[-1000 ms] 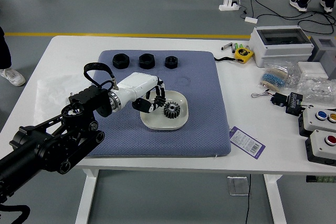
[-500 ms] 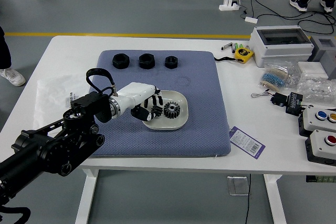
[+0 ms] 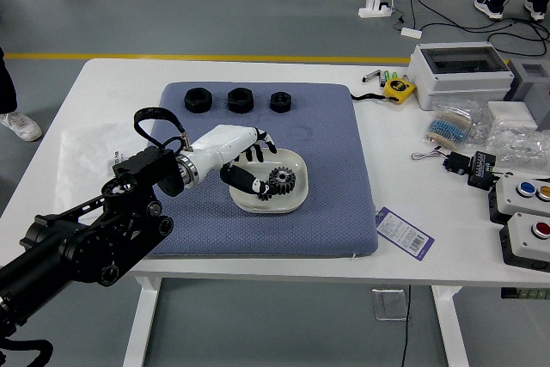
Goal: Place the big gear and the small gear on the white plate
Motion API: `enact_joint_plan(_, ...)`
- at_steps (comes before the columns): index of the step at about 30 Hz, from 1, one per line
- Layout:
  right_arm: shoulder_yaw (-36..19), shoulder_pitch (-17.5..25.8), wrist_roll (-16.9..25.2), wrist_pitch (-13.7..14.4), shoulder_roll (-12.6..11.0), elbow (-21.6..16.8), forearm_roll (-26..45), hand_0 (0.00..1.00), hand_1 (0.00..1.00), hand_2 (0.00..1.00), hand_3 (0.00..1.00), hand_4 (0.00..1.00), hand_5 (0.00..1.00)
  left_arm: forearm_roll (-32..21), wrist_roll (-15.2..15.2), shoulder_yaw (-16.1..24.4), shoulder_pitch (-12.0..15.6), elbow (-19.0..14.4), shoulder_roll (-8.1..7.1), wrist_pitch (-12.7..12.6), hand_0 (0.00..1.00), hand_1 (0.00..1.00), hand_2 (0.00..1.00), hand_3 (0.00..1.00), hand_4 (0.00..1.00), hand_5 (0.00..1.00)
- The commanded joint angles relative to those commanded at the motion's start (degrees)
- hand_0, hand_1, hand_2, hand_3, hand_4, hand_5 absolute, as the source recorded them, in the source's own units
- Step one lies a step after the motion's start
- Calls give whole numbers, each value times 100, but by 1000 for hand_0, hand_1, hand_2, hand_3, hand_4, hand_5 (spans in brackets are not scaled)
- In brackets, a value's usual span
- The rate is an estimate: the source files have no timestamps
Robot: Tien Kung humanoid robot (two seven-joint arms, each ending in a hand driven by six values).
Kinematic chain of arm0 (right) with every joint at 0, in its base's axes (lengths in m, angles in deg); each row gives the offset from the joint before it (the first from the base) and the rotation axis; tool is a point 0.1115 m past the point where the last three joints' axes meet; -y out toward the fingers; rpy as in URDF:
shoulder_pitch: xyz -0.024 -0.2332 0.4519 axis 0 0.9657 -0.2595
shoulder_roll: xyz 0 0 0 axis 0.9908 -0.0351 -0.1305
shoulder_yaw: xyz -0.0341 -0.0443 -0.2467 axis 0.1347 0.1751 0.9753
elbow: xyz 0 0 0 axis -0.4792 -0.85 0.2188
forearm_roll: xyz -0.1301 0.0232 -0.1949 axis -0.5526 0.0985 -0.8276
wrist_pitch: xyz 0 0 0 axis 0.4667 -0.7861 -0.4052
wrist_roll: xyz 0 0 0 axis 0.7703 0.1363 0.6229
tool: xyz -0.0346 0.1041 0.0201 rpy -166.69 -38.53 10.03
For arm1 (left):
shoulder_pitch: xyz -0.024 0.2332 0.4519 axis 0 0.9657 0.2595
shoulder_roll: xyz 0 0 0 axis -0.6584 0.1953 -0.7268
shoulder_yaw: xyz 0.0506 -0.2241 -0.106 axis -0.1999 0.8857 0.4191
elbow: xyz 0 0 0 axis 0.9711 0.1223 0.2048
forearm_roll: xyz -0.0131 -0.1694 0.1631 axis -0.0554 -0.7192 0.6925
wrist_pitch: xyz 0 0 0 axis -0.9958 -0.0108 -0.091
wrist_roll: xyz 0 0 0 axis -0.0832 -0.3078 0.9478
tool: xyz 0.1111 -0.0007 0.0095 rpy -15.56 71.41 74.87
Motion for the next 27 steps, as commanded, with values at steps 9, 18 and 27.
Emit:
enact_joint_plan(9,18,-22,4,-7,-3,1,28,685,658,739,589,803,712,74,66,583,76,-127,4,-526,347,466,548,599,861,278)
enact_joint_plan(18,36,-39,20,-11,-6,6,58,684,658,738,589,803,713,-731,237,1830,428,72,201,-1052,392,476,541,587,823,265)
enact_joint_plan(27,37,-42,26,-16,-3,11,59,684,658,739,588,803,713,-2325,537,2770,926,24,205,-739,483,513,589,584,790,262)
